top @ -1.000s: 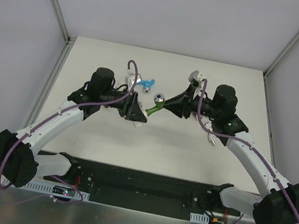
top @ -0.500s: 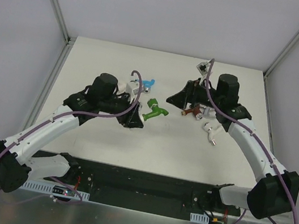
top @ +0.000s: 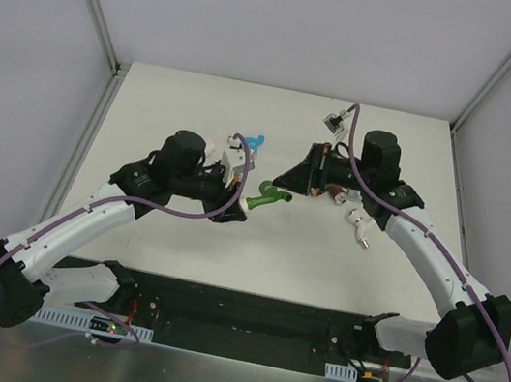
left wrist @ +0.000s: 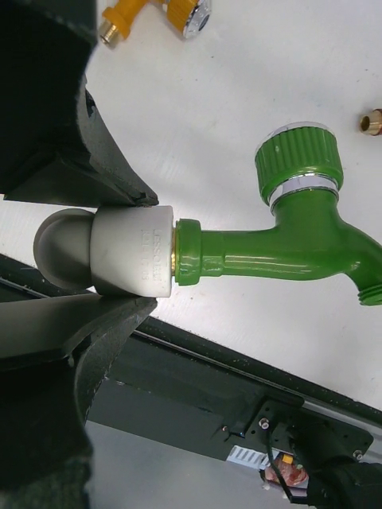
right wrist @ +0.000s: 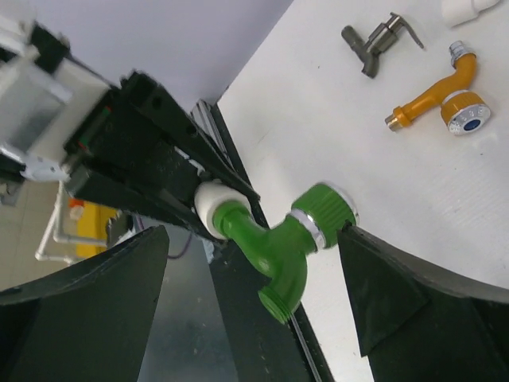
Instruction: Install the water faucets
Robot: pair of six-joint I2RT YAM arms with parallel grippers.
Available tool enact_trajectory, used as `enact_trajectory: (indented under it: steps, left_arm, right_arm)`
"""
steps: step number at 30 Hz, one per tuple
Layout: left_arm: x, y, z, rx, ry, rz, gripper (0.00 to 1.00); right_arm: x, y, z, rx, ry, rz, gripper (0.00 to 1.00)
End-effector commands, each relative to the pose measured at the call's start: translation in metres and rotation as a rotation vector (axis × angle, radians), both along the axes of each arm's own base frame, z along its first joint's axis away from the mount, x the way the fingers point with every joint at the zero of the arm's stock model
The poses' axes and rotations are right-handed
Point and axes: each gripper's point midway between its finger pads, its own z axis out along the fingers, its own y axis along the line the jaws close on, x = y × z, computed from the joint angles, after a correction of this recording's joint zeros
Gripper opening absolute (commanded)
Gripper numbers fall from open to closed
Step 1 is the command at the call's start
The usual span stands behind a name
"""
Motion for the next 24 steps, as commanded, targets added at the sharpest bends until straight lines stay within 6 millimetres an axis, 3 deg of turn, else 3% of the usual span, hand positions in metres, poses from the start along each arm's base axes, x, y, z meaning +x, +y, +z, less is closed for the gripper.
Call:
enact_trajectory:
  steps: [1, 4, 11, 17, 24]
  left_arm:
    - [-0.010, -0.010, 0.036, -0.124, -0.140, -0.117, 0.00]
    - [-0.018, -0.011, 0.045, -0.166, -0.148, -0.142, 0.00]
    - [-0.020, -0.017, 0.055, -0.211, -0.143, -0.161, 0.00]
    - [-0.015, -0.023, 0.064, -0.251, -0.151, -0.155, 0.00]
    - [-0.014, -0.028, 0.066, -0.273, -0.160, -0.179, 0.00]
  right_arm:
    - [-0.028, -0.006, 0.009, 0.026, -0.332, 0.164, 0.96]
    - [-0.040, -0.009, 0.010, 0.045, -0.493, 0.225, 0.96]
    - [-0.069, 0.000, 0.019, 0.104, -0.603, 0.377, 0.95]
    - [-0.066, 0.013, 0.004, 0.091, -0.537, 0.402, 0.86]
    - [-0.059, 0.016, -0.006, 0.071, -0.528, 0.389, 0.83]
